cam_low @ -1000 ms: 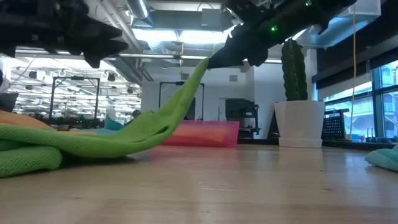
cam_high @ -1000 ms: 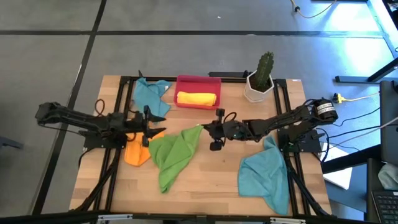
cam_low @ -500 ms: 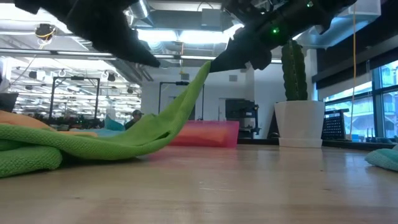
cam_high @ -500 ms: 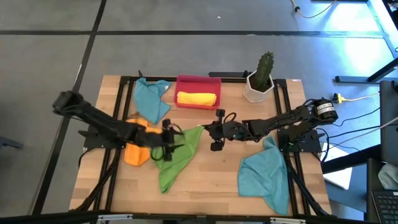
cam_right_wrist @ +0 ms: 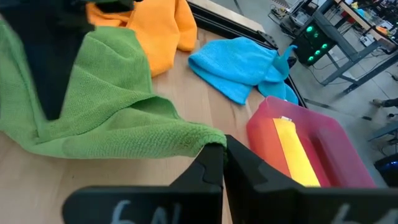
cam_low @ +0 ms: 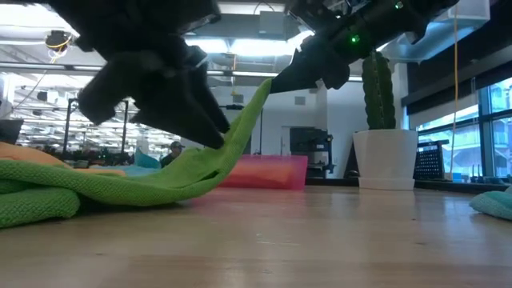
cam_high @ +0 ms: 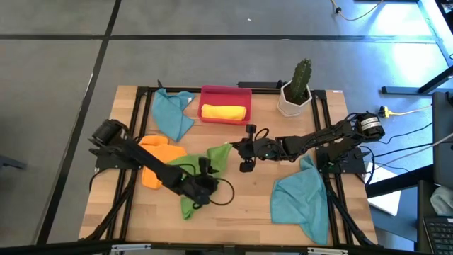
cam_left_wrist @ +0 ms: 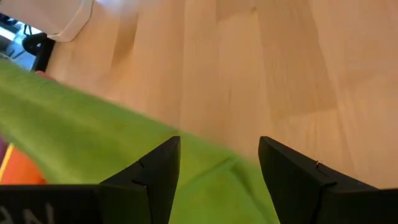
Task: Roll microfiber towels into tight, uniform cylinder then place into a basket
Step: Roll the green towel
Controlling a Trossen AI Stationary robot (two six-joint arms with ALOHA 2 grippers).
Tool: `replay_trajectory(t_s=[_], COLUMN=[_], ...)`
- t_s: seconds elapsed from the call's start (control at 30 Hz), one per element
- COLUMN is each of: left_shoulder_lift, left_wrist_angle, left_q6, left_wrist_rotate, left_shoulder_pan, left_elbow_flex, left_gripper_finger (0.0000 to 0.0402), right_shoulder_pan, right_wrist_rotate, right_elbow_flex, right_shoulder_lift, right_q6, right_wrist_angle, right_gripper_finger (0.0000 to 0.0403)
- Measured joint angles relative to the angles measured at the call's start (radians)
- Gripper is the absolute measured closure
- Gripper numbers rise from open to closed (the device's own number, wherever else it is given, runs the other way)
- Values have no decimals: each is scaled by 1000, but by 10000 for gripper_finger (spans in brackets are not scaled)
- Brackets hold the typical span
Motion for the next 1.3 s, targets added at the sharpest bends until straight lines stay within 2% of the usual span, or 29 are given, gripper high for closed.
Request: replay_trajectory(t_s=[0.27,0.47,0.63,0.73,0.87,1.07,1.3], left_shoulder_lift=[37,36,35,33,62,148,176], left_wrist_angle=[-34,-213,-349,-354,-355,-346,-354], left_q6=[-119,-188,-411,-545,-649,-679,-679], left_wrist_rotate=[13,-8,-7,2,3,41,12], left_shoulder_pan=[-5,-23,-32,-34,-42,-50,-9], left_elbow_flex=[69,119,188,200,202,201,200], left_gripper_finger=[195,195,195,195,195,195,196], right_shoulder_pan=[0,0,0,0,0,0,0], right_wrist_rotate=[0,0,-20,-50,-54,-81,-114], right_elbow_flex=[0,0,0,0,0,0,0], right_shoulder_lift=[0,0,0,0,1,1,1], right_q6=[3,7,44,59,60,60,52], right_wrist_angle=[-2,-8,-17,-38,-64,-72,-72], right_gripper_finger=[391,394,390,390,392,389,391])
